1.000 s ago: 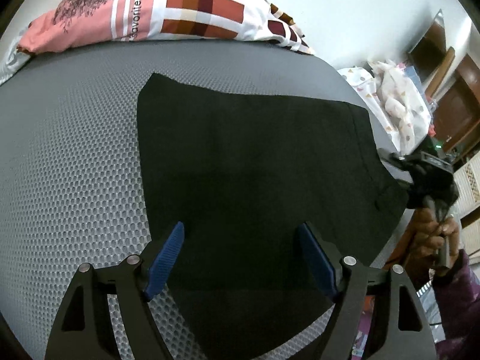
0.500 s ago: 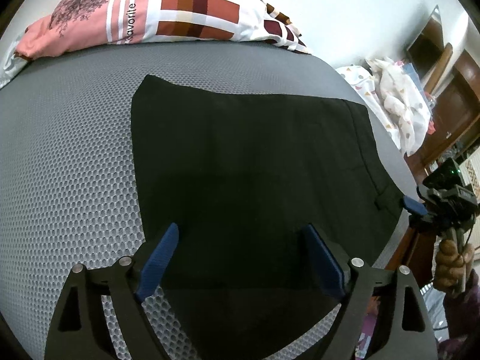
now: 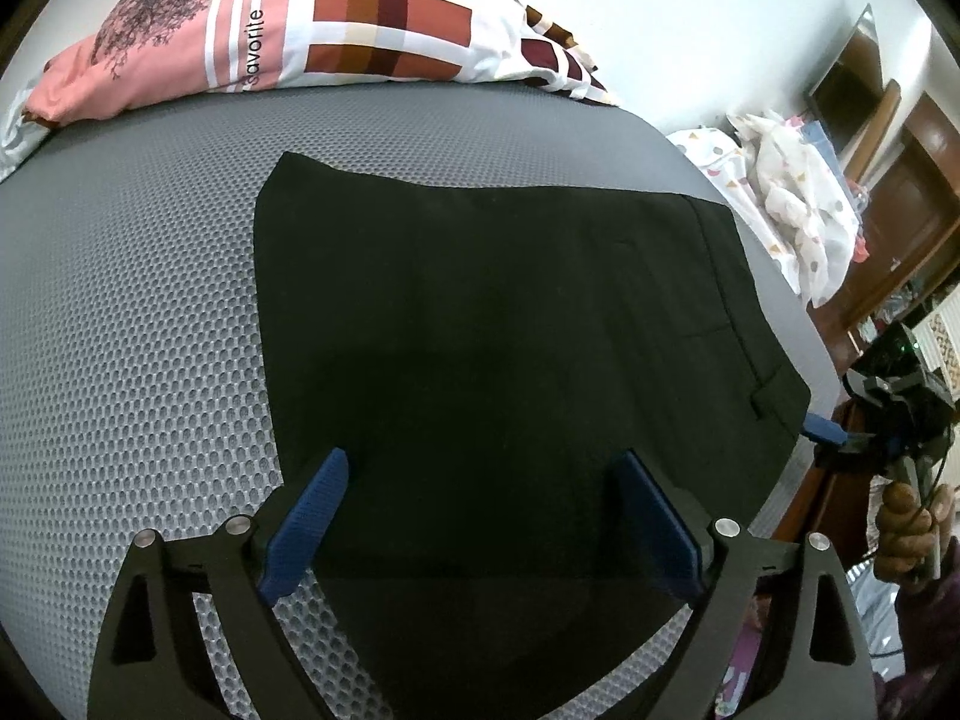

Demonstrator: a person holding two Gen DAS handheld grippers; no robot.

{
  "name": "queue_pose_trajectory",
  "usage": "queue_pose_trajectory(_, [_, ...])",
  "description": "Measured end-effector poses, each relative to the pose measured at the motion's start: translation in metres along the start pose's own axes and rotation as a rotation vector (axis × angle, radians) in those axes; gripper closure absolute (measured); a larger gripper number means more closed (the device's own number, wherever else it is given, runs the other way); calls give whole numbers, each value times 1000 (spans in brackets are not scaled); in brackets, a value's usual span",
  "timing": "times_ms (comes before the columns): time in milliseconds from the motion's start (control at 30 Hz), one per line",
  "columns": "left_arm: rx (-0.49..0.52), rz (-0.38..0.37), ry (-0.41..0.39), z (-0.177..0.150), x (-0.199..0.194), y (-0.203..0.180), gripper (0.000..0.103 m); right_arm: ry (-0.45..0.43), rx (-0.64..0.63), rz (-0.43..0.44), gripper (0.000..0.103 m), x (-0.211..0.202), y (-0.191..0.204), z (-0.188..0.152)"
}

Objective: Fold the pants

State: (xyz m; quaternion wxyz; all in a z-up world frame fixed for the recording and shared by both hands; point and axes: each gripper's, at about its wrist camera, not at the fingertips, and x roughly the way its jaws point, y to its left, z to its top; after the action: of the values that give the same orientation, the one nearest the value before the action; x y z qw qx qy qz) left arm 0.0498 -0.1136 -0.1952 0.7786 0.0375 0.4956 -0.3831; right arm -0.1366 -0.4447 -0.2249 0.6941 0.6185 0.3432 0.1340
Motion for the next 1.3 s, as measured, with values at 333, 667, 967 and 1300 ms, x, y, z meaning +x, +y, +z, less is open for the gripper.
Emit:
queue_pose_trajectory(333, [-12,-25,-18,-3,-1,4,9,-4,-91,-50,50,19,17,12])
queue_pose_trajectory(667, [-15,-3,-14,-4,-2,3,8,-1,-190,-148,91,33,30,20])
queue_pose_trajectory(967, [7,10,-1,-6,3,-5,8,-62,-87,-123,92,2,-6,6])
queue_pose_trajectory(1300, [107,72,4,-12,8,-16,5,-47,25,-18,95,5,-32,10])
